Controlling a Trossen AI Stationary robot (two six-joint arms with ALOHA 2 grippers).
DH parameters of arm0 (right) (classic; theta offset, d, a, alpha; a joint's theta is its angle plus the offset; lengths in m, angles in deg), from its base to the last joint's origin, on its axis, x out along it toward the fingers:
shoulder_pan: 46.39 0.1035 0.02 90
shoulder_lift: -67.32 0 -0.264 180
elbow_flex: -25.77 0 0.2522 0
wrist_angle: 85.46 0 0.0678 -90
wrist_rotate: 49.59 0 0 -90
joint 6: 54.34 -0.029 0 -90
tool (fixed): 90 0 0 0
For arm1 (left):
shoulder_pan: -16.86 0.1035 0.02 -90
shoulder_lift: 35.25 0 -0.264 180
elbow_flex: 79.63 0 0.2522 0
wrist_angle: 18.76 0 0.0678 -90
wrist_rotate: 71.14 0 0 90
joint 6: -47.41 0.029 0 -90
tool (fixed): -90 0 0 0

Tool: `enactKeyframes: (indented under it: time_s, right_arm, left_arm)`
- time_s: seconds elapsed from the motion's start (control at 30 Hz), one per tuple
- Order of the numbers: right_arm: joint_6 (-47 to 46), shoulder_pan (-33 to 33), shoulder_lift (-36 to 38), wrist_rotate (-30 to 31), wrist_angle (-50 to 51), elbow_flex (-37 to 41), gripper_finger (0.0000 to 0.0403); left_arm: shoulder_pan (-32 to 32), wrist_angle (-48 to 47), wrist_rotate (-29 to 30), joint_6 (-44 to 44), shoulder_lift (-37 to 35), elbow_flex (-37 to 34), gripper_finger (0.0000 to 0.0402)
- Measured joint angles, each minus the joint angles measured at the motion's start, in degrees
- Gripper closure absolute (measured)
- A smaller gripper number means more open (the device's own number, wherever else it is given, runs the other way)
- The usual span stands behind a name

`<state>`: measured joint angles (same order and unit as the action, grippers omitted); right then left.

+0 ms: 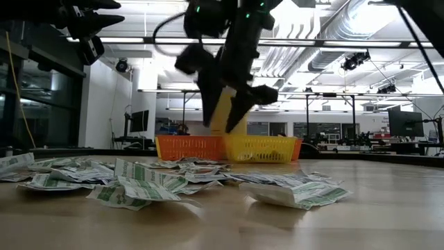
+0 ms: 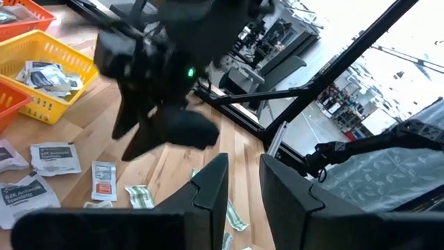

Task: Pick & Place First Aid Supplies
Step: Put the orange ointment pack into the bottom orange basket

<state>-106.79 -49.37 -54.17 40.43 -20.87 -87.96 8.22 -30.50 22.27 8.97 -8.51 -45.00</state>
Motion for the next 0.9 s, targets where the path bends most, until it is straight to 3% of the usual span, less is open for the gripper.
enactKeyframes:
  time_s: [0.13,0.63,0.9]
  right_arm:
    - [0.0,-0.05,-3.1,-0.08,4.19,-1.13,0.0195]
    - [-0.25,-0.02,-8.96,-0.66,1.32,-0.69,0.0197]
    - [-0.15,-0.2,-11.93,-4.27,1.89,-0.76,0.0272]
  left_arm:
    - [0.0,-0.02,0.01,-0.73,0.0,0.01,0.0318]
    - [0.0,-0.55,-0.31,-0.87,0.01,0.01,0.0318]
    - [-0.02,-0.96,-1.12,-0.88,0.02,0.01,0.0318]
